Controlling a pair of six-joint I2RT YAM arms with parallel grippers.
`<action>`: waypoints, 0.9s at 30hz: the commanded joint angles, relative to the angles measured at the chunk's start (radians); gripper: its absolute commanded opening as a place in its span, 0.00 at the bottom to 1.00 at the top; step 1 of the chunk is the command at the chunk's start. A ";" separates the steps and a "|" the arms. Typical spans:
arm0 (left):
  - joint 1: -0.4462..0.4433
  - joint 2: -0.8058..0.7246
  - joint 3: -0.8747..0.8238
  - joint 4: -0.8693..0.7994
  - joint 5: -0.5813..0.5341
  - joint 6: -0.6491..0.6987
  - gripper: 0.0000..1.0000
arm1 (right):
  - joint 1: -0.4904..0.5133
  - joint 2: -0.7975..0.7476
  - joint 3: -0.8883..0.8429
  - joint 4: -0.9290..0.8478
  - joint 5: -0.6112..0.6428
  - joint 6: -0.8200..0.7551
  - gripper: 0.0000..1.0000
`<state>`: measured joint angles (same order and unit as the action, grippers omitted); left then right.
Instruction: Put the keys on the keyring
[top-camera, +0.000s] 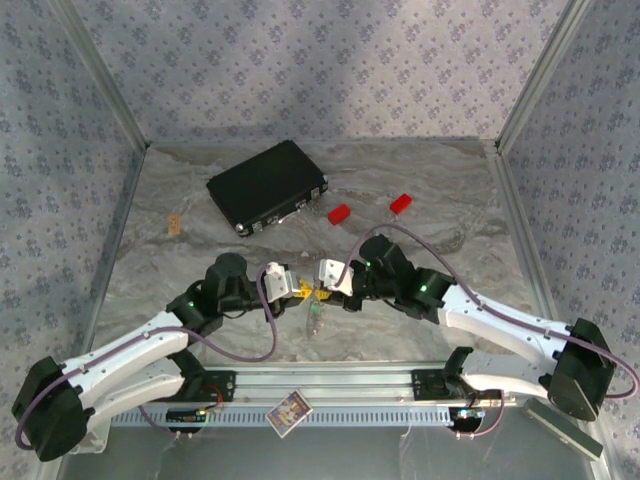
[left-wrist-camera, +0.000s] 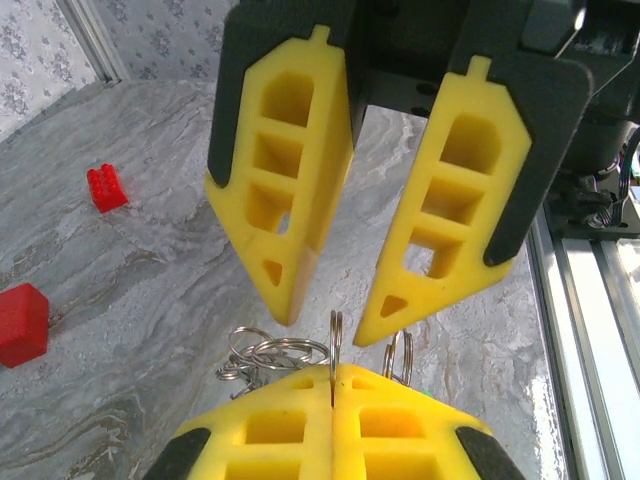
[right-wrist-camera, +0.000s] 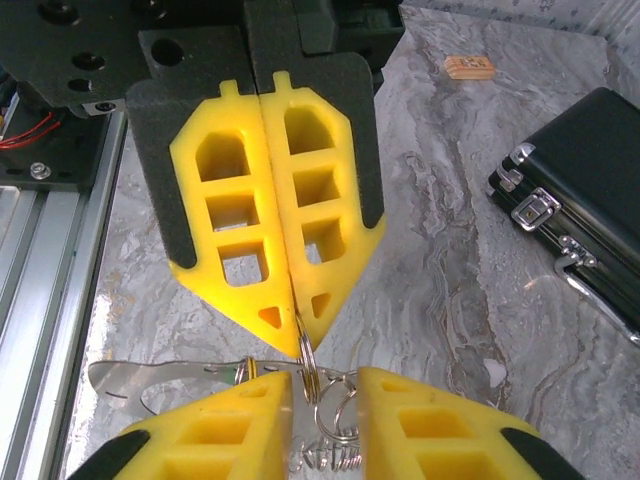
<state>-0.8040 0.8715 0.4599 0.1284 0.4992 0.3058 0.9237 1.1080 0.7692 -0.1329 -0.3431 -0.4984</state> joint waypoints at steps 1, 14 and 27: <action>-0.011 -0.005 0.050 -0.028 -0.004 0.028 0.00 | 0.009 0.007 0.037 -0.019 0.009 -0.025 0.21; -0.026 0.026 0.138 -0.149 -0.020 0.053 0.00 | 0.014 0.022 0.050 -0.046 -0.008 -0.040 0.09; -0.026 0.034 0.167 -0.196 -0.022 0.067 0.00 | 0.003 0.007 0.028 -0.025 -0.050 -0.028 0.00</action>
<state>-0.8211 0.9184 0.5961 -0.0837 0.4603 0.3592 0.9298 1.1313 0.7898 -0.1692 -0.3527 -0.5316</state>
